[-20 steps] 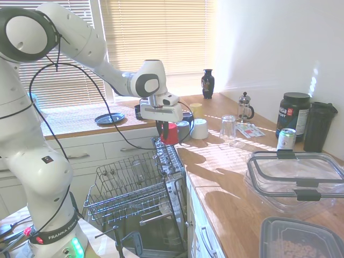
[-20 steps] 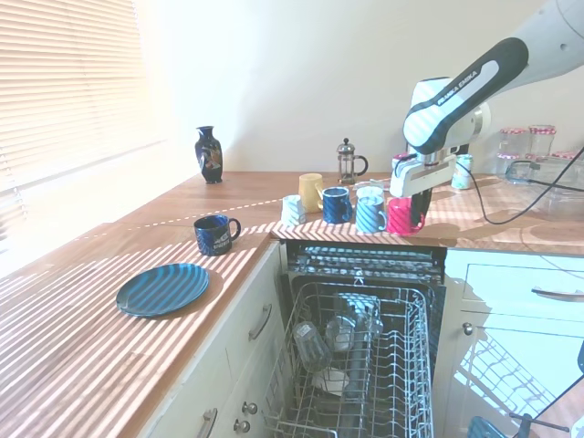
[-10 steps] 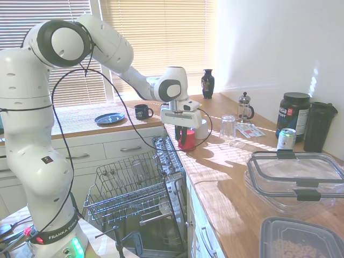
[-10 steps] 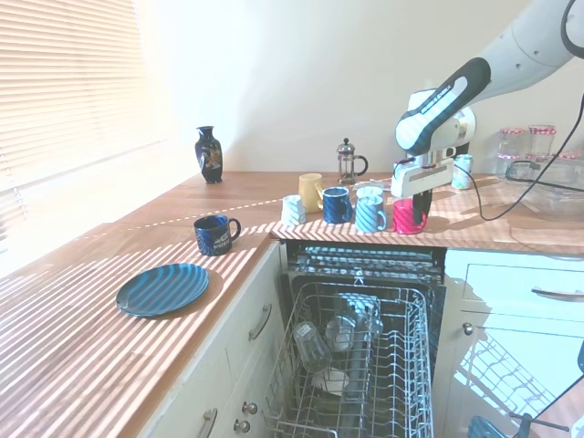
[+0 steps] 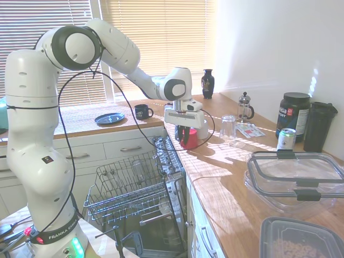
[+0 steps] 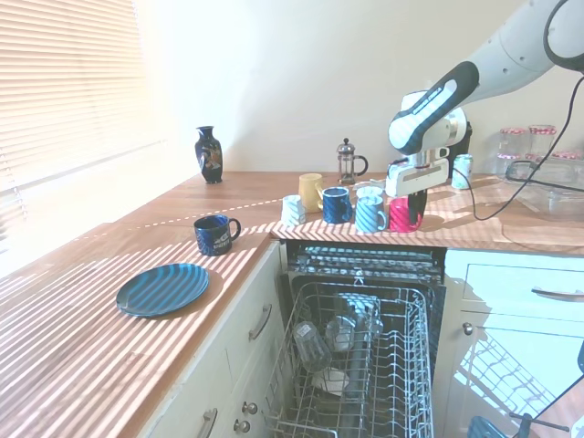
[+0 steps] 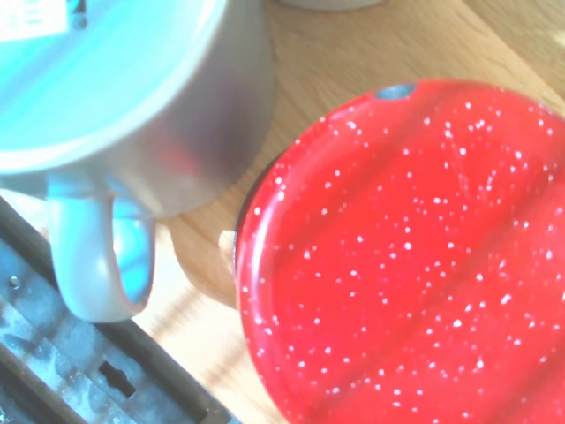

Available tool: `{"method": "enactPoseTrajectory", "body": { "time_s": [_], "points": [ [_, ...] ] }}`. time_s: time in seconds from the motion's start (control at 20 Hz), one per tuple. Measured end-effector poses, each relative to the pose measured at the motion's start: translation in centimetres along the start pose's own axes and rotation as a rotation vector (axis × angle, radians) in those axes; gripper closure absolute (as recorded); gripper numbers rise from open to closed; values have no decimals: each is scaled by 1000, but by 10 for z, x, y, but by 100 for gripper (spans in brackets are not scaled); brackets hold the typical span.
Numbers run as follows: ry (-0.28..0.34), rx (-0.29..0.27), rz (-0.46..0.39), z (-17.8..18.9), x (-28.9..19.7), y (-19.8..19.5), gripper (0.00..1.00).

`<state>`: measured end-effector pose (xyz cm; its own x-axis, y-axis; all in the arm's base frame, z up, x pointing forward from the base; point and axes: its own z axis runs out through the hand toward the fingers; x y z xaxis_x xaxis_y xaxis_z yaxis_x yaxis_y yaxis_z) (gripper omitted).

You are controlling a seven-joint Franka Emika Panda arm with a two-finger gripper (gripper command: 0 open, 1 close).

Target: Remove a mug cup out of the dishwasher

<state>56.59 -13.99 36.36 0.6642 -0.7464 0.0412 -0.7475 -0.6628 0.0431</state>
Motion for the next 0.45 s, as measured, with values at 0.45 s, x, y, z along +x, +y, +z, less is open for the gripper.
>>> {"method": "enactPoseTrajectory", "body": {
  "time_s": [0.45],
  "points": [
    [39, 15, -2, -8, -26, 32, 0]
  ]
}}
